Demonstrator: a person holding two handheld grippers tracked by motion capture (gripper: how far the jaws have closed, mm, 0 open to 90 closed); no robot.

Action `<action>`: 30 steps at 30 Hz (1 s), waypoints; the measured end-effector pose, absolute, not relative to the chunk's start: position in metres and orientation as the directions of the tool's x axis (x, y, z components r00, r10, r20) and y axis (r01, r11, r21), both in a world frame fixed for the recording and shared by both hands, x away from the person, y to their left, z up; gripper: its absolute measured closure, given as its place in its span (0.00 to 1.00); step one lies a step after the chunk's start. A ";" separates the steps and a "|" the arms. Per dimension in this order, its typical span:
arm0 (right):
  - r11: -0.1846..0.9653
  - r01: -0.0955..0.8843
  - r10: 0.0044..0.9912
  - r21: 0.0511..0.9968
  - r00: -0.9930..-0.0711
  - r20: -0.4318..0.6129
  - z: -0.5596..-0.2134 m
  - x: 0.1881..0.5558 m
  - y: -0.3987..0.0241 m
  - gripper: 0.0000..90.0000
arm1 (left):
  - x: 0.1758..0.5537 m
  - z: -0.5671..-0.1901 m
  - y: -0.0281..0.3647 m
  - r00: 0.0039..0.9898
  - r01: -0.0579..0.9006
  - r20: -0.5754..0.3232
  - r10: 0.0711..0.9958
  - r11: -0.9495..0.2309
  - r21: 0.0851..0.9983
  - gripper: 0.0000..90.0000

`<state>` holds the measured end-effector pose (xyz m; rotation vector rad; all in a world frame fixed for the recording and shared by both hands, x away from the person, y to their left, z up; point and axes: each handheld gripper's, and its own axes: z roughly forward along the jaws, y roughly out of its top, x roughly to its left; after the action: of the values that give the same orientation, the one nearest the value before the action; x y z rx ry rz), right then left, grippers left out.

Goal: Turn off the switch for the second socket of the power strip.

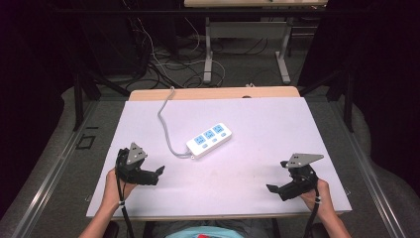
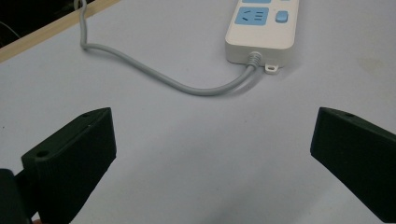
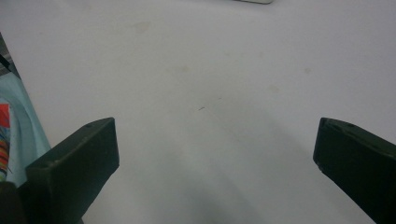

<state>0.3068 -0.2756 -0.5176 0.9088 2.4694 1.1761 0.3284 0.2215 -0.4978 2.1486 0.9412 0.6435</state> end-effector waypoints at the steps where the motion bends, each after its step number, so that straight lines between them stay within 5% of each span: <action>1: 0.475 0.431 0.637 0.767 -0.770 0.037 -0.518 0.306 -0.275 0.00 | 0.329 -0.497 0.221 0.614 0.432 0.156 0.774 -0.495 0.754 0.00; 30: 0.481 0.431 0.634 0.764 -0.773 0.037 -0.518 0.306 -0.275 0.00 | 0.360 -0.495 0.195 0.646 0.417 0.176 0.743 -0.536 0.734 0.00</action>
<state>0.3060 -0.2753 -0.5175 0.9105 2.4788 1.1712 0.3596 0.1949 -0.4950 2.1956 0.8973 0.6306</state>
